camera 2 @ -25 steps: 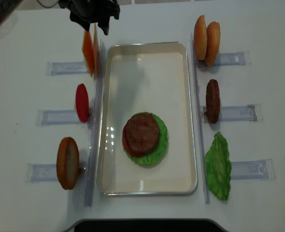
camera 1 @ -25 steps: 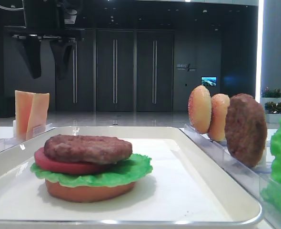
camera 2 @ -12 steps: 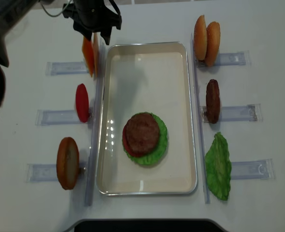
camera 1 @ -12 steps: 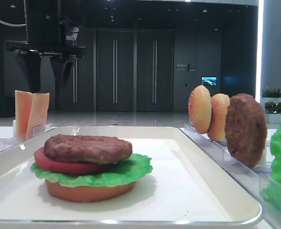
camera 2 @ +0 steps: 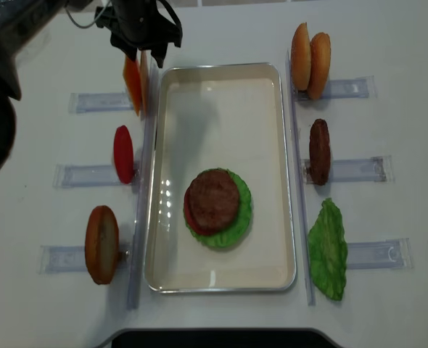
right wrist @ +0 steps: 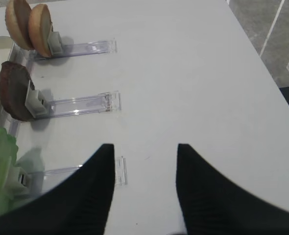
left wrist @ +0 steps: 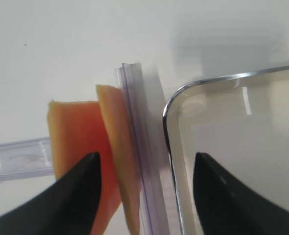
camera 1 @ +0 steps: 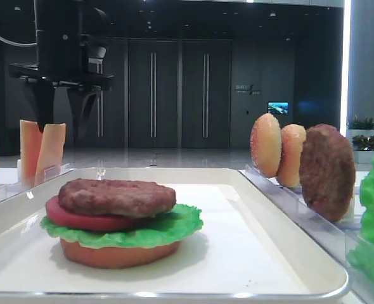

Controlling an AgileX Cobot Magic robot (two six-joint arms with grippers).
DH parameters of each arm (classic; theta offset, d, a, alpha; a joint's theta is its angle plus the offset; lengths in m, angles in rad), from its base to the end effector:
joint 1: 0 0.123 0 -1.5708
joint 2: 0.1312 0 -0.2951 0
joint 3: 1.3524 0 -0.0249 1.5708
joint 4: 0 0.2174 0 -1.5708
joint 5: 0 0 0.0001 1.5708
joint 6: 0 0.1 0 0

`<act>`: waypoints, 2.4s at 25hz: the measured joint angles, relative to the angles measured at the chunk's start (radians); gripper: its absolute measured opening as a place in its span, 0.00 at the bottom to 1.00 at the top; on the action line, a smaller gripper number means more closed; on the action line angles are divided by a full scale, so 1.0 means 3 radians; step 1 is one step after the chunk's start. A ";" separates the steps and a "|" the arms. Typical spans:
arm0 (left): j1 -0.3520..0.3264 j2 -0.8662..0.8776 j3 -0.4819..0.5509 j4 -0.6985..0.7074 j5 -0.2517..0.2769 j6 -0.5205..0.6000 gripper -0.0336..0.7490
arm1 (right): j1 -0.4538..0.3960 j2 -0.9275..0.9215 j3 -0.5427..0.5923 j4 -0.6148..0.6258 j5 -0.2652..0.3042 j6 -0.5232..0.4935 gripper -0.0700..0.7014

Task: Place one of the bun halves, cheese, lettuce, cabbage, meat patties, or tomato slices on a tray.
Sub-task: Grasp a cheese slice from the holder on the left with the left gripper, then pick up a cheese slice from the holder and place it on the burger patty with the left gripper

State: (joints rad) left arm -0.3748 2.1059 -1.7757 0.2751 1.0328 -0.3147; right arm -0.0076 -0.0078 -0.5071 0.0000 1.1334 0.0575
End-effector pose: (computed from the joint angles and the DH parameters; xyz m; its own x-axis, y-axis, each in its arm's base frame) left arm 0.4079 -0.1354 0.2343 -0.9220 0.1848 -0.3403 0.1344 0.9768 0.1665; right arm -0.0416 0.0003 0.2522 -0.5054 0.0613 -0.8607 0.0367 0.9981 0.0495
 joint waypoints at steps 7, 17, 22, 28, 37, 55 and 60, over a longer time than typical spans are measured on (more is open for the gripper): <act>0.0000 0.0131 0.0000 0.0047 -0.0015 -0.0003 0.62 | 0.0000 0.0000 0.0000 0.0000 0.0000 0.0000 0.47; 0.0000 0.0170 0.0000 0.0097 -0.0035 -0.0003 0.61 | 0.0000 -0.0003 0.0000 0.0000 0.0000 0.0000 0.47; 0.0000 0.0170 0.0000 0.0118 -0.0037 -0.0003 0.40 | 0.0000 -0.0003 0.0000 0.0000 0.0000 0.0000 0.47; 0.0000 0.0170 0.0000 0.0147 -0.0021 -0.0003 0.09 | 0.0000 -0.0003 0.0000 0.0000 0.0000 0.0000 0.47; 0.0000 0.0170 -0.0088 0.0026 0.0232 0.0040 0.08 | 0.0000 -0.0003 0.0000 0.0000 0.0000 0.0000 0.47; 0.0000 0.0073 -0.0953 -0.0314 0.0644 0.0147 0.08 | 0.0000 -0.0003 0.0000 0.0000 0.0000 0.0000 0.47; 0.0000 -0.0081 -0.0873 -0.0475 0.0654 0.0199 0.08 | 0.0000 -0.0003 0.0000 0.0000 0.0000 0.0000 0.47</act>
State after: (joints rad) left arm -0.3748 2.0814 -2.0377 0.1326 1.2291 -0.2549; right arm -0.0076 -0.0086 -0.5071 0.0000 1.1334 0.0575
